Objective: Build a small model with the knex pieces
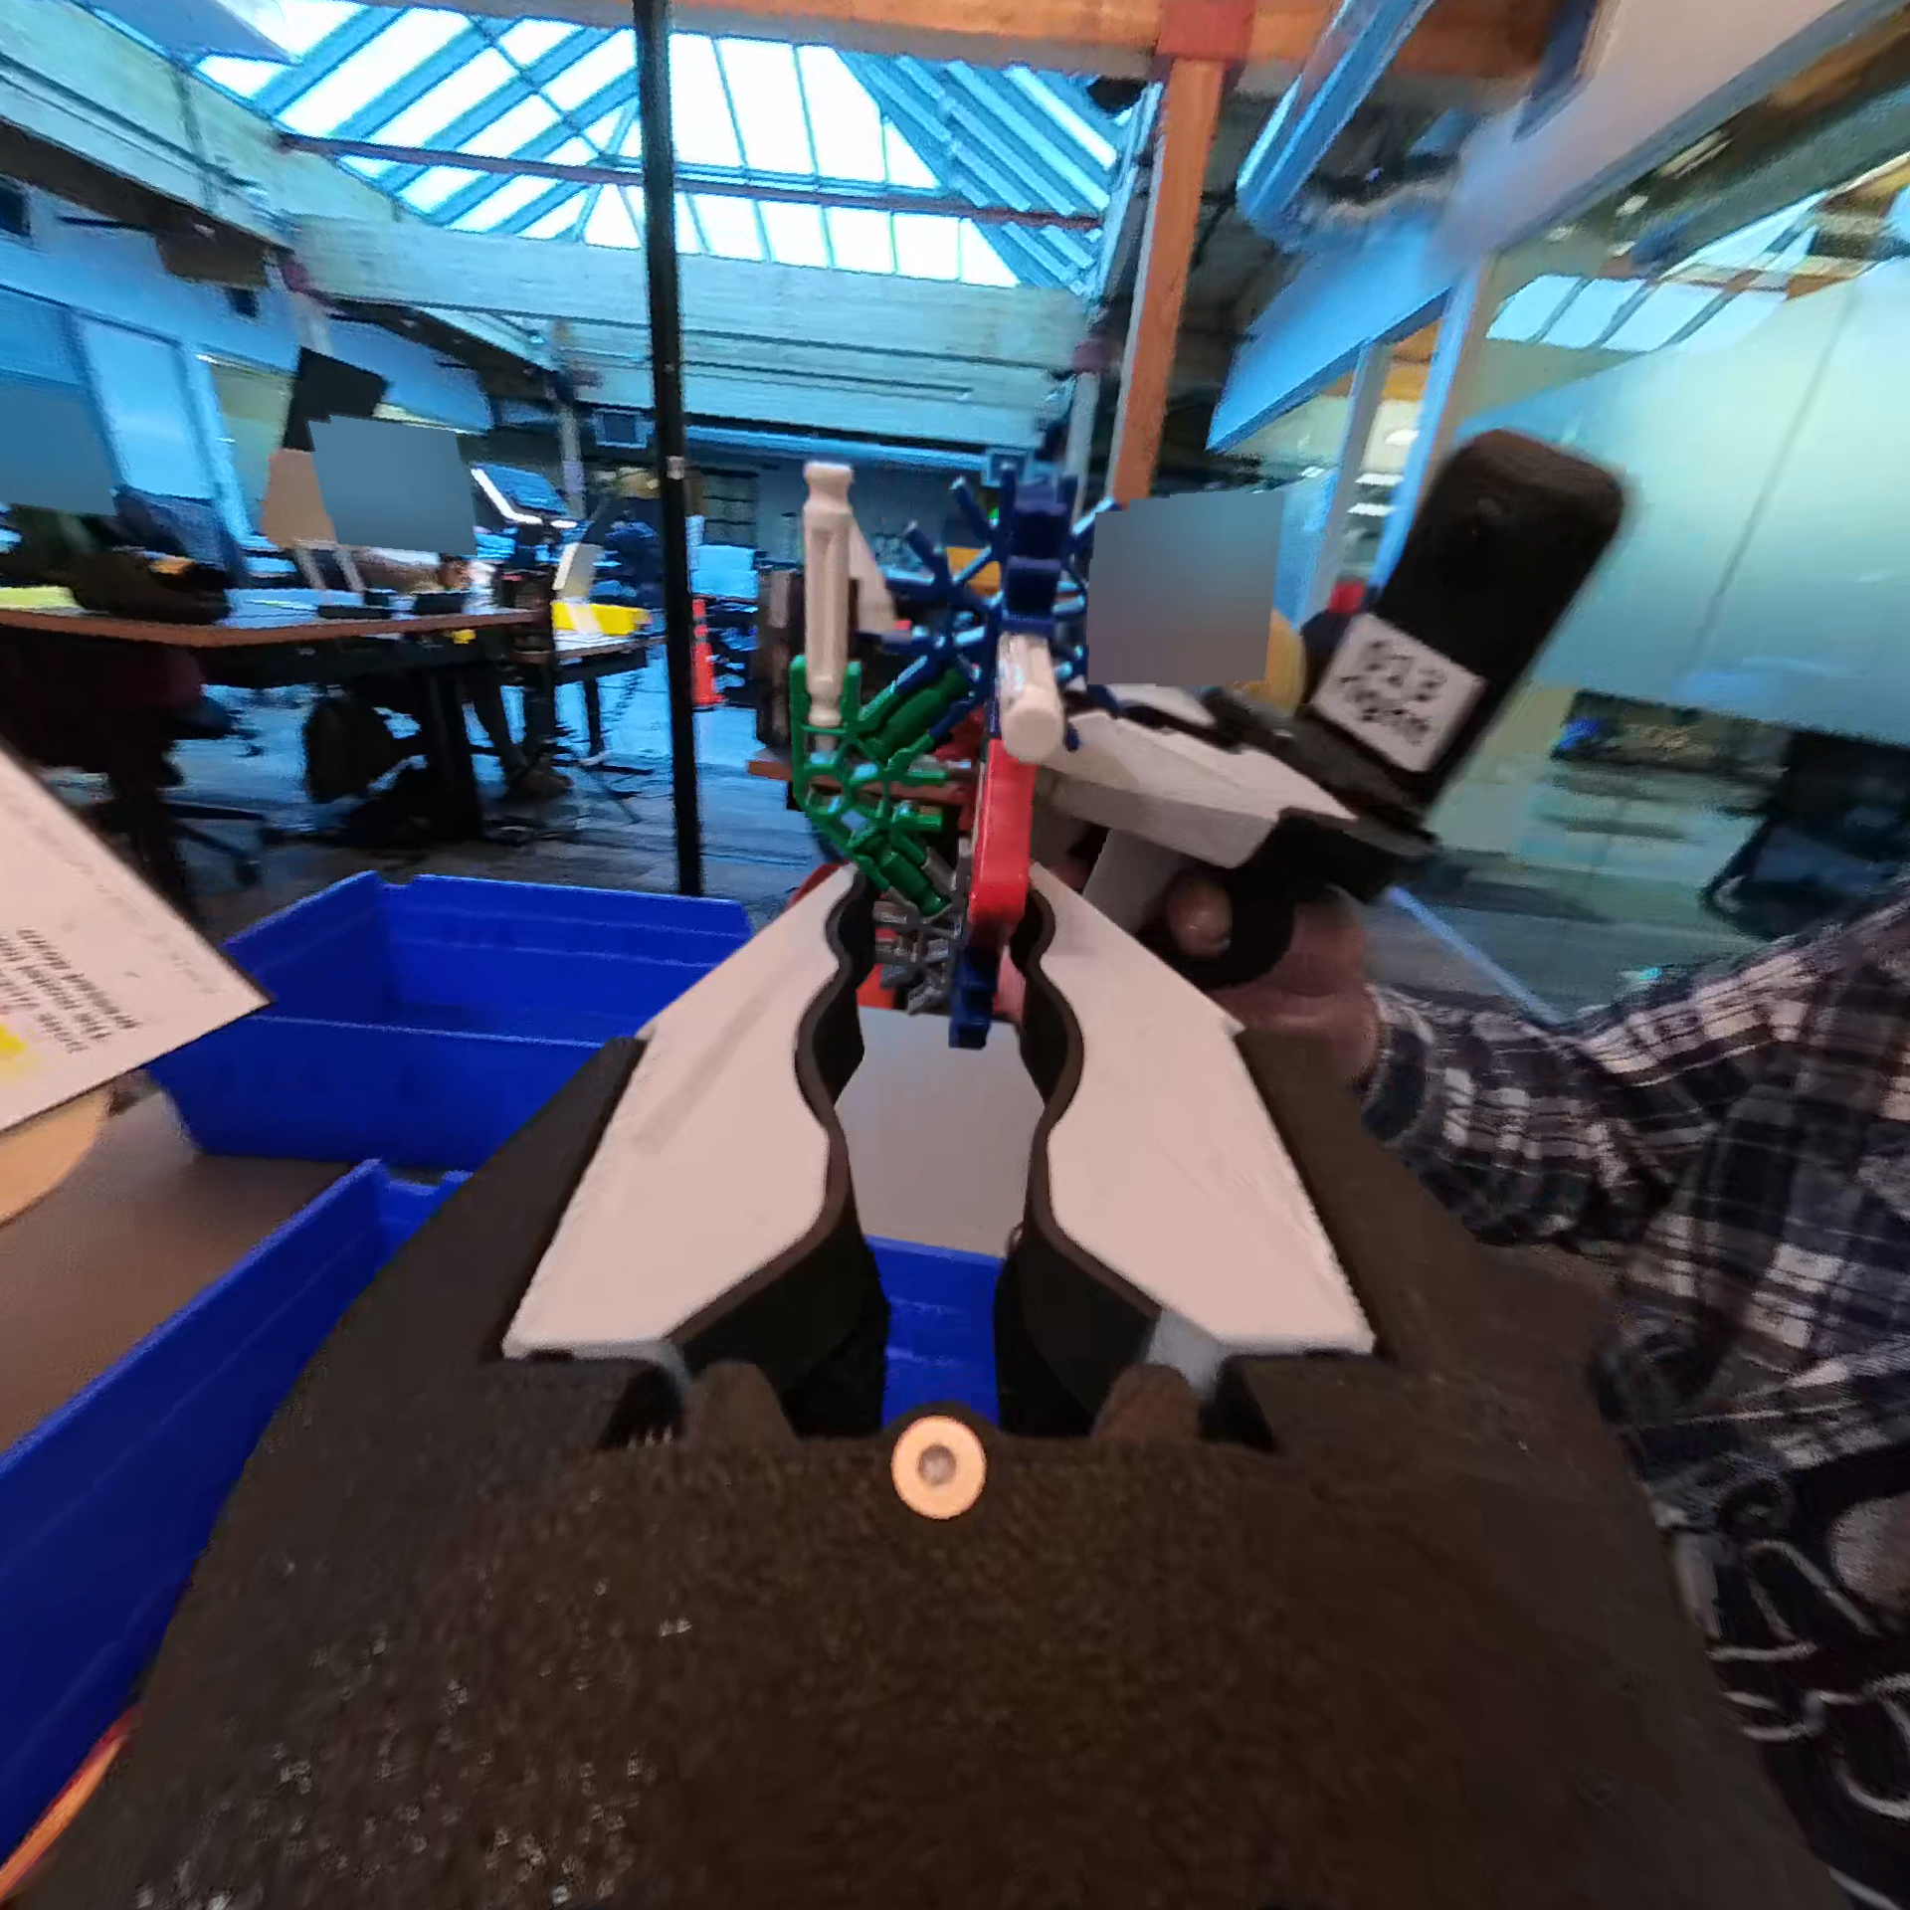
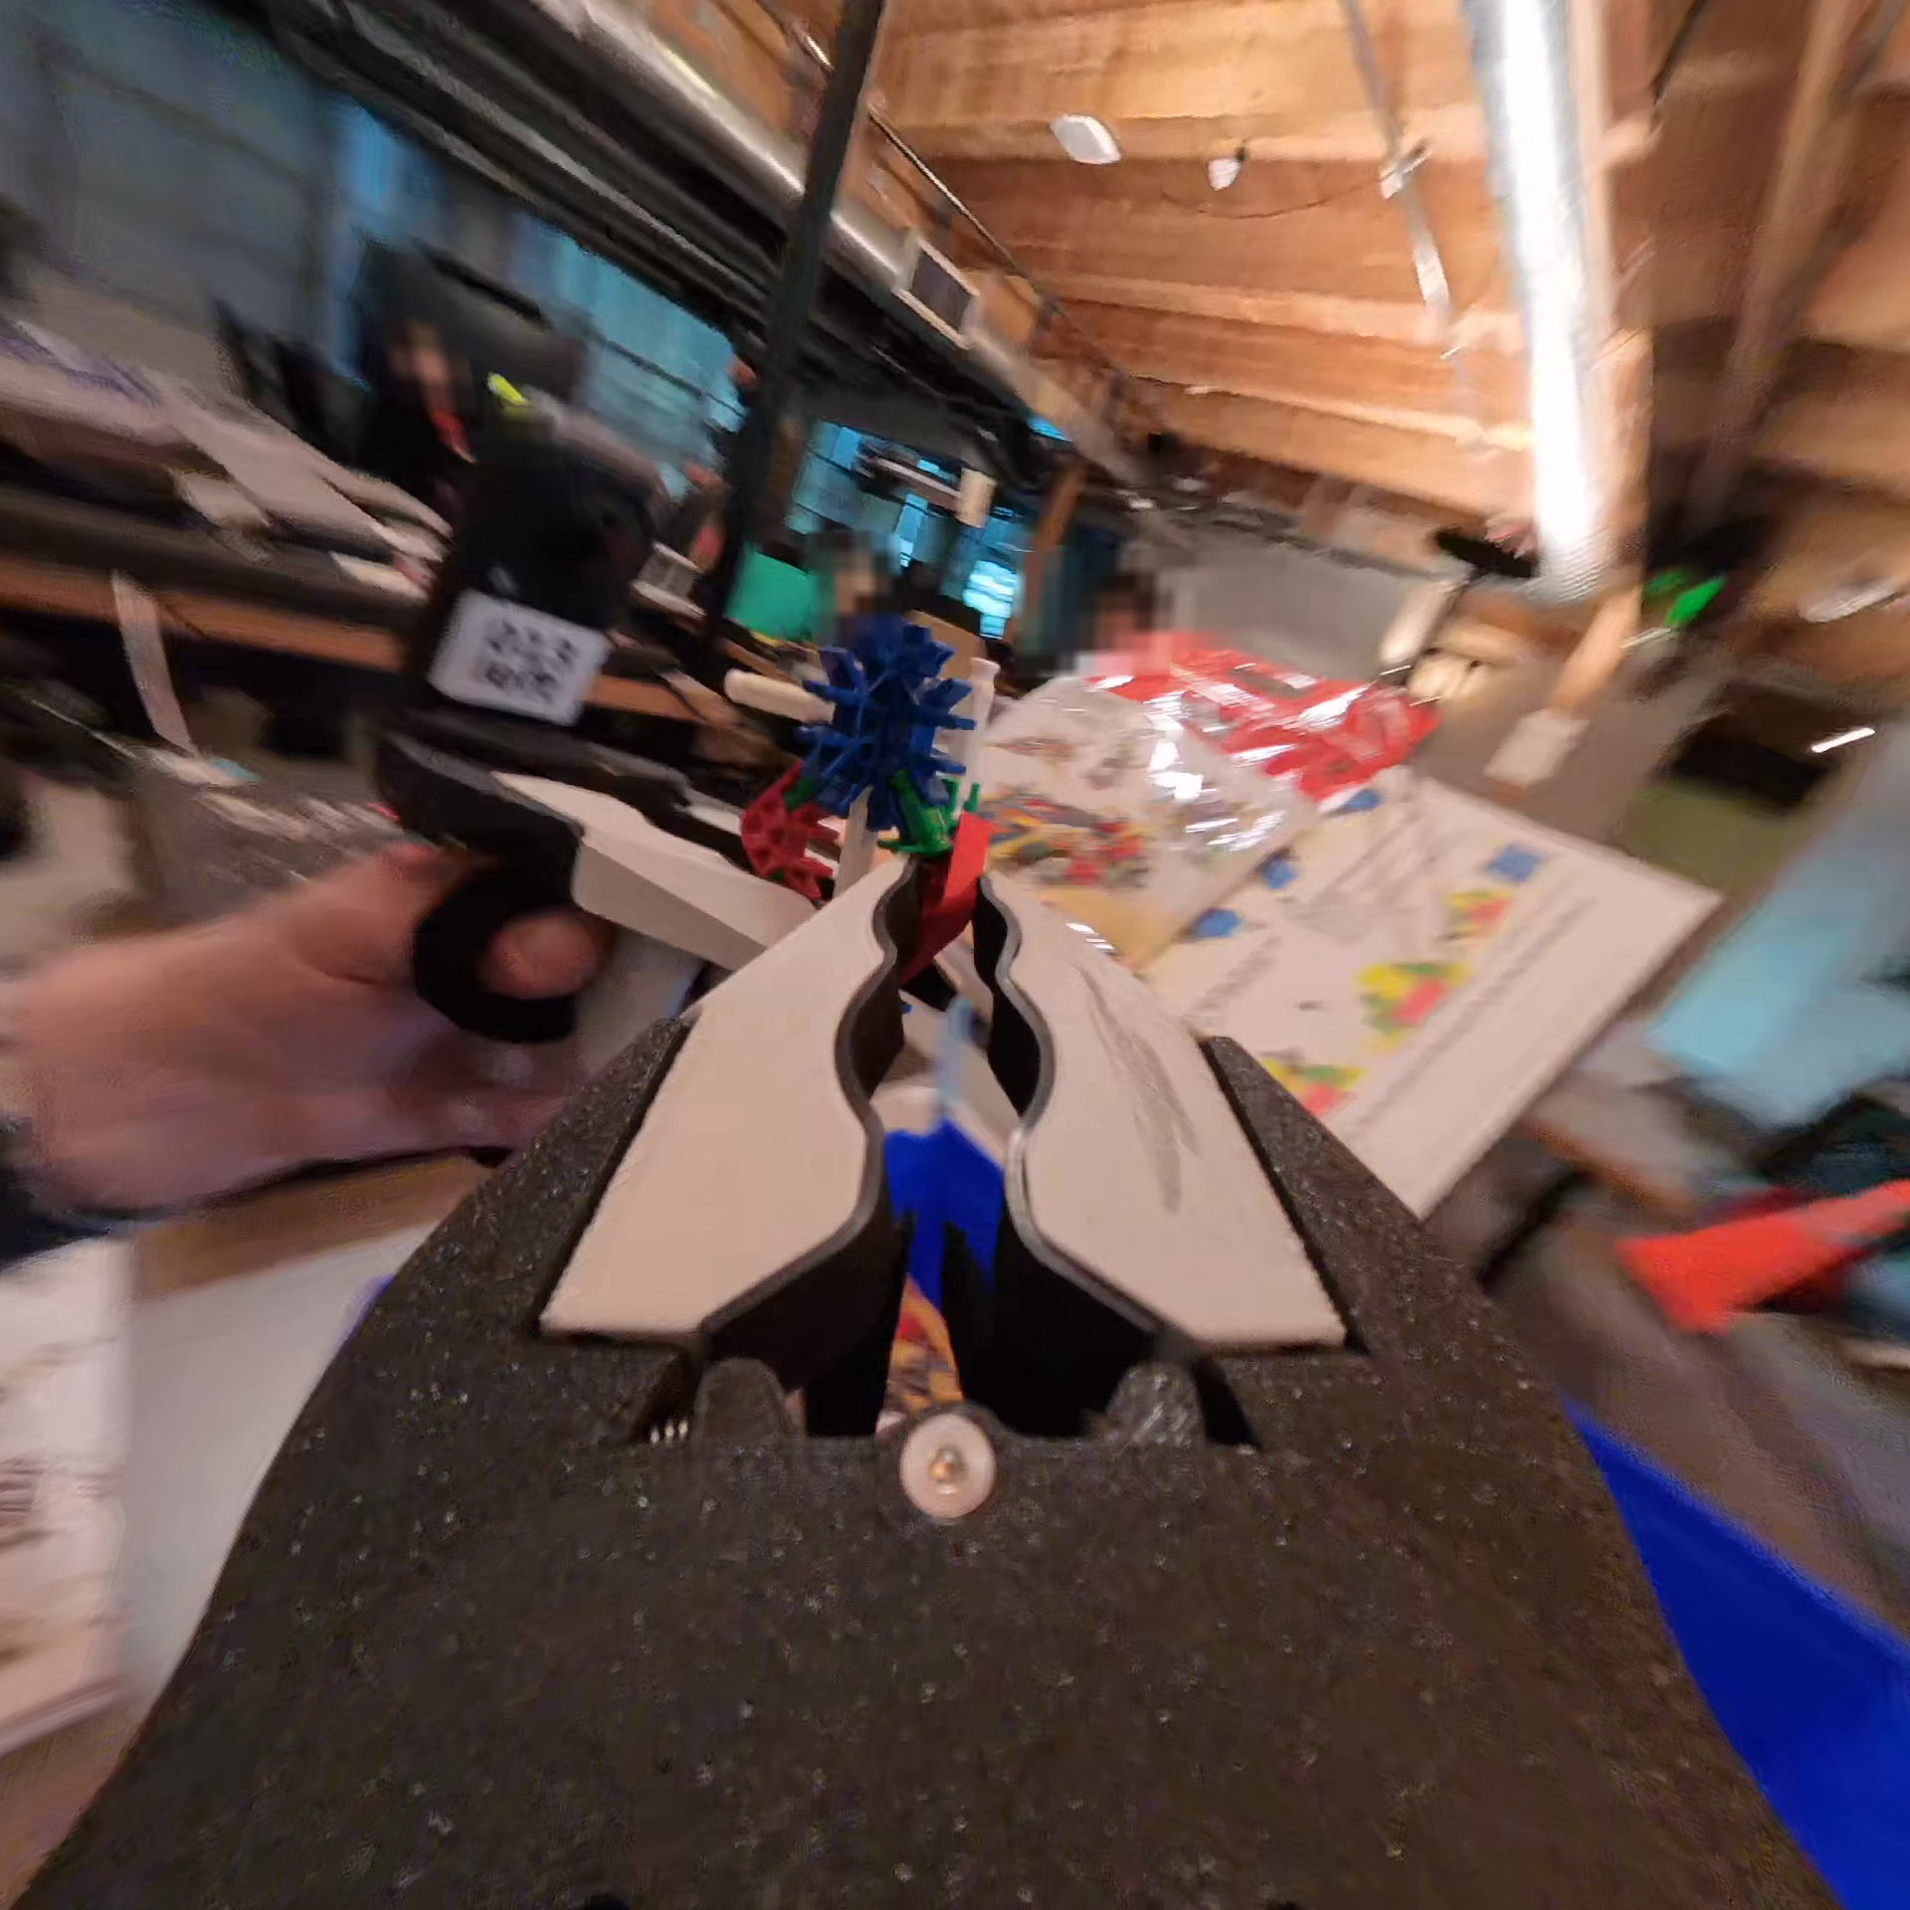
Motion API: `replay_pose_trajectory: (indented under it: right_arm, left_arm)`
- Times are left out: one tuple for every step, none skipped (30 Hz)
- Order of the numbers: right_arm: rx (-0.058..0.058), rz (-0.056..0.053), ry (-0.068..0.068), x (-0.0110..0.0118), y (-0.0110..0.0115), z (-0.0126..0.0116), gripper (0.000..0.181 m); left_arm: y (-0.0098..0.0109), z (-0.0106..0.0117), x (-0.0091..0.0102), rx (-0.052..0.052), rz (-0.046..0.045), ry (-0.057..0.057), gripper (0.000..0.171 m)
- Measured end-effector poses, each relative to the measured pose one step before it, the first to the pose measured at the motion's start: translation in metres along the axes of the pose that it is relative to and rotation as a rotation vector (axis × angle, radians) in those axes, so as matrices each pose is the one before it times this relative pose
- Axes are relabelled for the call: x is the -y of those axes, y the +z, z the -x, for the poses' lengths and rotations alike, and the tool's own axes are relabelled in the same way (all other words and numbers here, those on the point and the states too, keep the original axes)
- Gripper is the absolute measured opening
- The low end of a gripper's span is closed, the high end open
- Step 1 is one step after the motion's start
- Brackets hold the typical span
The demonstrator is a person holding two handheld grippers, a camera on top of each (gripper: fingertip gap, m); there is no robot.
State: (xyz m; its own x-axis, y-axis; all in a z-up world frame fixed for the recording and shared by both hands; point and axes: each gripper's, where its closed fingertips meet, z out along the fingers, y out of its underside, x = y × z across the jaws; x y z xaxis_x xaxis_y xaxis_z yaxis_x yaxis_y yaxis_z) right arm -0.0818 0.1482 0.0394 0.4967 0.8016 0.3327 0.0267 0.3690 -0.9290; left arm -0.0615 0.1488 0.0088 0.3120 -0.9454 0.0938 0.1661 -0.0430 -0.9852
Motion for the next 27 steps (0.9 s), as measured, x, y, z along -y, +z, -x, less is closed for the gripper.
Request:
replay_pose_trajectory:
  right_arm:
    - [-0.0545, 0.0149, -0.0976, -0.00014, -0.00037, -0.00097, 0.007]
    - [-0.0409, 0.0098, -0.0821, 0.00107, -0.0004, -0.00074, 0.008]
    - [-0.0389, 0.0155, -0.0937, 0.00007, 0.00012, -0.00144, 0.009]
    - [-0.0384, 0.0156, -0.0981, 0.00012, 0.00017, -0.00112, 0.009]
    - [-0.0242, 0.0063, -0.0621, 0.00155, -0.00034, -0.00065, 0.008]
    - [-0.0055, -0.0004, -0.0215, 0.00159, -0.00036, -0.00073, 0.009]
    - [-0.0041, 0.0041, -0.0271, 0.0, -0.00023, -0.00116, 0.009]
    - [-0.0062, 0.0032, -0.0288, 0.00009, -0.0004, -0.00087, 0.009]
    - [0.0055, -0.005, 0.0182, 0.00112, -0.00073, 0.0, 0.009]
    - [0.006, -0.0041, 0.0297, 0.00073, -0.00035, -0.00002, 0.008]
    - [0.0042, -0.0035, 0.0224, -0.00013, -0.00018, -0.0004, 0.008]
    - [0.0246, -0.0118, 0.076, 0.00003, -0.00047, -0.00006, 0.009]
    - [0.0405, -0.0168, 0.1225, -0.00033, -0.00024, 0.00004, 0.006]
    - [0.041, -0.017, 0.1189, -0.00094, 0.00003, -0.00001, 0.006]
    - [0.0388, -0.0161, 0.1039, -0.00042, -0.00009, 0.00071, 0.006]
    - [0.0372, -0.0132, 0.0882, 0.00052, -0.00027, 0.00213, 0.004]
    - [0.0388, -0.0127, 0.0682, 0.00125, -0.00036, 0.00259, 0.006]
    - [0.0396, -0.0127, 0.0592, 0.00151, -0.00063, 0.00264, 0.003]
    - [0.0325, -0.0041, 0.0438, 0.00056, -0.00036, 0.00281, 0.003]
    - [0.0124, 0.0077, 0.0027, -0.00066, -0.00006, 0.00192, 0.003]
    - [-0.0021, 0.014, -0.033, -0.0016, 0.00011, 0.00057, 0.004]
    - [0.0028, 0.0124, -0.0245, -0.00138, 0.00002, 0.00046, 0.004]
    - [0.0022, 0.0058, -0.0029, -0.00082, -0.00007, -0.00021, 0.004]
    - [-0.0029, 0.004, -0.0037, -0.00072, -0.00013, -0.00134, 0.004]
    - [-0.0043, 0.0097, -0.0122, -0.0012, -0.00057, -0.00223, 0.004]
    - [-0.0095, 0.0136, -0.016, -0.00152, -0.00089, -0.00364, 0.004]
    - [-0.0169, 0.01, -0.0182, -0.00113, -0.00139, -0.00488, 0.005]
  left_arm:
    - [-0.00015, -0.00014, 0.00042, 0.0083, 0.00354, 0.0111, 0.023]
    - [-0.0002, -0.00096, 0.0014, -0.0063, -0.00099, -0.017, 0.022]
    - [-0.00005, 0.00043, 0.00067, 0.0031, -0.00026, -0.015, 0.022]
    - [0.00032, 0.00008, 0.00001, -0.0029, -0.00134, -0.0224, 0.023]
    - [0.00039, -0.00189, 0.00139, -0.0231, -0.01418, -0.0439, 0.022]
    - [0.00064, -0.00181, 0.00149, -0.0221, -0.01853, -0.04, 0.023]
    - [0.00131, -0.00005, -0.00009, -0.0082, -0.01004, -0.0277, 0.023]
    - [0.00083, -0.00089, 0.00004, -0.0184, -0.01056, -0.0248, 0.023]
    - [0.0001, -0.00208, 0.00077, -0.0302, -0.0178, -0.0244, 0.022]
    - [0.00052, -0.0005, 0.00059, -0.0167, -0.01906, -0.023, 0.023]
    - [0.00092, -0.00033, -0.00006, -0.0146, -0.01509, -0.0217, 0.023]
    - [0.0006, -0.00145, -0.00039, -0.0204, -0.00797, -0.0096, 0.022]
    - [0.0004, -0.00012, 0.0005, -0.004, -0.00717, -0.0035, 0.022]
    - [0.00017, 0.00085, -0.00016, 0.0081, -0.00139, 0.01, 0.022]
    - [-0.00053, 0.00016, -0.00018, -0.0024, -0.00257, 0.0164, 0.022]
    - [-0.00092, -0.001, 0.00041, -0.0184, -0.00846, 0.0003, 0.023]
    - [-0.00092, -0.00229, 0.00134, -0.0238, -0.01078, -0.0068, 0.022]
    - [-0.0004, -0.0026, 0.00046, -0.015, -0.00179, 0.022, 0.022]
    - [-0.00111, -0.0019, 0.00025, -0.0136, -0.00298, 0.0334, 0.023]
    - [-0.001, -0.00045, -0.00072, -0.0123, 0.0009, 0.0087, 0.023]
    - [-0.00058, 0.00021, -0.00213, -0.0056, 0.01274, 0.0079, 0.023]
    - [-0.00101, 0.00091, -0.00156, -0.0031, 0.01423, 0.0055, 0.024]
    - [-0.00143, 0.00222, -0.00144, 0.0032, 0.01812, -0.0014, 0.024]
    - [-0.00288, 0.00584, -0.00139, 0.0311, 0.02029, 0.0051, 0.031]
    - [-0.00402, 0.01107, -0.00275, 0.0636, 0.03037, 0.02, 0.056]
    - [-0.00479, 0.00669, -0.00161, 0.0337, 0.02294, 0.0268, 0.07]
    - [-0.00498, 0.00346, 0.00259, 0.0214, -0.00176, 0.0249, 0.074]
